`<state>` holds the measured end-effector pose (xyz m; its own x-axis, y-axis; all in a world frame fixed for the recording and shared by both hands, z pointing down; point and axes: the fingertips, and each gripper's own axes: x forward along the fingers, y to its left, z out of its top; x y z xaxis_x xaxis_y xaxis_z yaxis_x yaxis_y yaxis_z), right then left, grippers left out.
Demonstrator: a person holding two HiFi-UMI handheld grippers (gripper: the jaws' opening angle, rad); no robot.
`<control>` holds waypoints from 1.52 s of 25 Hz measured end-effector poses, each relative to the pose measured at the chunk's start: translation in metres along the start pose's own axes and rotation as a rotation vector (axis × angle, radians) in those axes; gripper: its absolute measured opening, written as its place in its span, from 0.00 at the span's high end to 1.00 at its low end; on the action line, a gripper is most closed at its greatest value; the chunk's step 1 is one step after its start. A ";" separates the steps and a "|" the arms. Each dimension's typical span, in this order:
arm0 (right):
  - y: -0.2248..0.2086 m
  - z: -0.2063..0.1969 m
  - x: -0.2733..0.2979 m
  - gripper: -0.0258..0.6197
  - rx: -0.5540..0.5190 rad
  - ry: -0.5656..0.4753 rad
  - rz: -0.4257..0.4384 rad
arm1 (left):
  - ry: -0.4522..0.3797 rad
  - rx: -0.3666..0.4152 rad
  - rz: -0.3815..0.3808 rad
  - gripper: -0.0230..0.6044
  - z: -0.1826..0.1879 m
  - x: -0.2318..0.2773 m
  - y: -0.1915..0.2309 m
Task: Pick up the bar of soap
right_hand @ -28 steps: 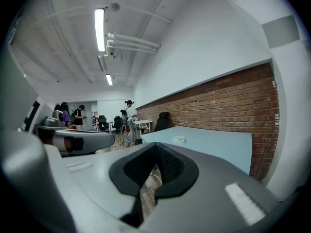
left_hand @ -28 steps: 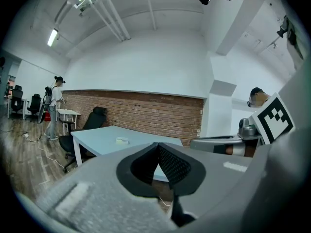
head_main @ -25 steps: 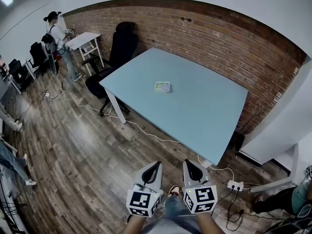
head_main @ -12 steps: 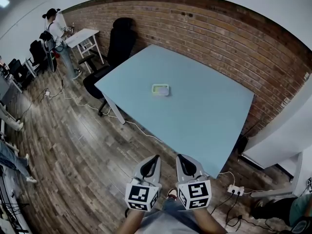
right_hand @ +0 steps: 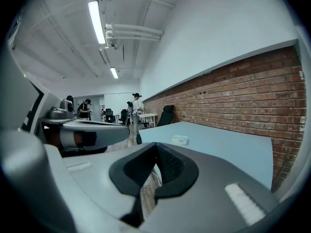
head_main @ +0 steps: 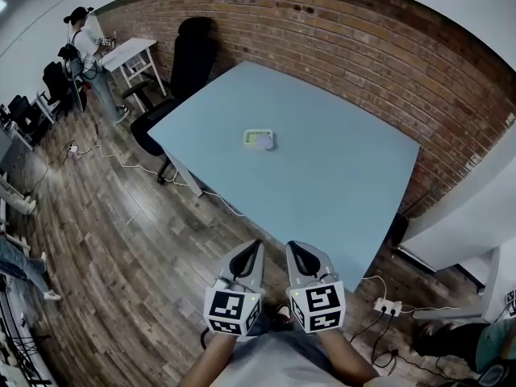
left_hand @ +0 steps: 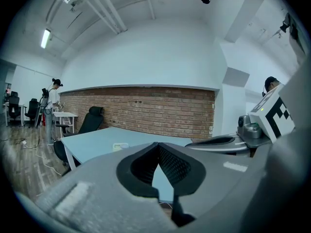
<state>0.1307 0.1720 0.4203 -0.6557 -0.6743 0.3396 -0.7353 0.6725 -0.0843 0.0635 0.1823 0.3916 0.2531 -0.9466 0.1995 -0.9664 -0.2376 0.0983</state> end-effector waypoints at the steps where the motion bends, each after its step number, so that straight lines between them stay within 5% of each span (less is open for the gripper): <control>1: -0.001 -0.001 0.003 0.95 -0.004 0.005 0.002 | 0.001 -0.002 0.000 0.96 0.000 0.003 0.002; 20: -0.041 0.021 0.131 0.95 -0.052 0.070 0.002 | 0.007 -0.033 -0.008 0.96 0.010 0.107 0.093; 38: -0.072 0.073 0.301 0.95 0.003 0.130 -0.078 | 0.081 -0.040 -0.141 0.96 0.041 0.242 0.209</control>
<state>-0.0262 -0.1014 0.4600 -0.5686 -0.6792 0.4641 -0.7838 0.6185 -0.0552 -0.0794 -0.1052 0.4200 0.3901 -0.8838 0.2585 -0.9190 -0.3561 0.1693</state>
